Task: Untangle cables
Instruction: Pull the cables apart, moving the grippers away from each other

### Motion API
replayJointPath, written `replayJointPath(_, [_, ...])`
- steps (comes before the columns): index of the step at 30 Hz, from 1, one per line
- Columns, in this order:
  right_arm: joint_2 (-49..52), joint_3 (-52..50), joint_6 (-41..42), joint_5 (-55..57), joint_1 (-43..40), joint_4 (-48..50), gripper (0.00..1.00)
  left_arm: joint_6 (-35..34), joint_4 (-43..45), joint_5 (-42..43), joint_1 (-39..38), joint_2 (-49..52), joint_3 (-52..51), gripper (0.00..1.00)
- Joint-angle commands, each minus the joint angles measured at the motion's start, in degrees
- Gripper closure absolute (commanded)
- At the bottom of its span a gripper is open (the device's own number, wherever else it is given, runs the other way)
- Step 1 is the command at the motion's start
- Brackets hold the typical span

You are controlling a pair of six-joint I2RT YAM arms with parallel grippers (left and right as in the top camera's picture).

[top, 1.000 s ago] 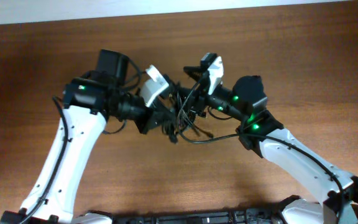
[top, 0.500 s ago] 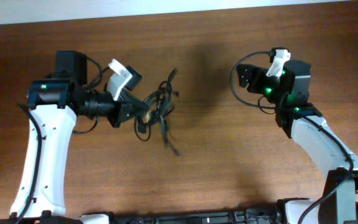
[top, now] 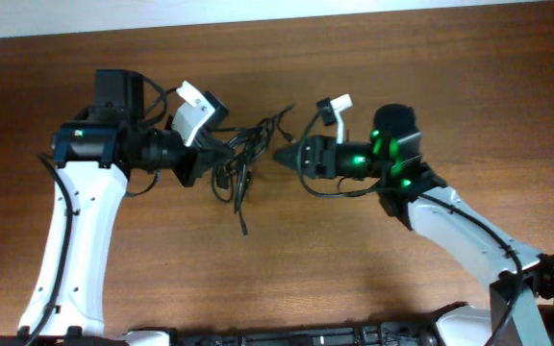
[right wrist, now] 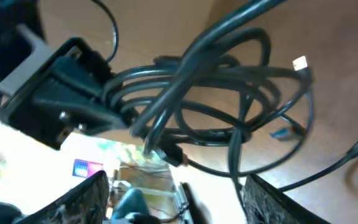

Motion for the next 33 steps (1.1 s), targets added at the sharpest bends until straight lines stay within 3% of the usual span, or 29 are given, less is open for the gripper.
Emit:
replayJointPath(1, [0.1,0.4,7.1,15.6,6.6,0.4,0.32,-1.2,0.3,-0.9,-3.4,-0.7,0.9,1.00])
replayJointPath(4, [0.1,0.4,7.7,23.3,8.3,0.5,0.33,-1.5,0.3,-2.0,-5.0,-0.8,0.9,1.00])
replayJointPath(5, [0.1,0.4,7.8,24.4,8.3,0.2,0.50,-2.4,0.3,-2.1,-5.2,-0.7,0.9,1.00])
replayJointPath(7, [0.1,0.4,7.7,29.3,8.2,-5.8,0.92,-3.4,0.5,-2.1,-5.3,-0.8,0.9,1.00])
replayJointPath(8, [0.1,0.4,7.5,31.9,8.2,-9.0,0.96,-5.2,1.4,-2.6,-4.9,-0.8,0.9,1.00])
replayJointPath(10, [0.0,0.4,-0.1,36.1,6.3,-15.7,0.96,-12.3,4.3,-3.5,-2.4,-0.8,0.9,1.00])
replayJointPath(14, [-4.0,0.4,-8.4,36.2,-4.8,-29.3,0.96,-33.4,6.5,-21.5,6.7,-0.8,0.9,1.00])
replayJointPath(19, [-9.3,0.4,-11.6,36.2,-18.9,-40.9,0.96,-50.3,9.2,-28.3,11.3,-0.8,0.9,1.00])
replayJointPath(23, [-9.3,0.4,-16.2,36.1,-18.8,-43.5,0.96,-63.3,9.2,-41.6,11.0,-0.8,0.9,1.00])
replayJointPath(25, [-9.3,0.4,-16.2,46.2,-20.2,-49.3,0.96,-69.6,9.2,-55.8,12.3,-0.8,0.9,1.00])
replayJointPath(26, [-9.3,0.4,-16.2,49.3,-21.2,-51.0,0.96,-70.2,9.4,-58.2,13.4,-0.8,0.9,1.00])
replayJointPath(29, [-9.3,0.4,-16.2,51.1,-27.1,-52.7,0.96,-70.2,11.3,-57.5,19.1,-0.8,0.9,1.00])
replayJointPath(33, [-9.3,0.4,-25.0,32.5,-24.9,-44.1,0.90,-69.9,13.2,-39.5,20.1,-0.2,0.9,1.00])
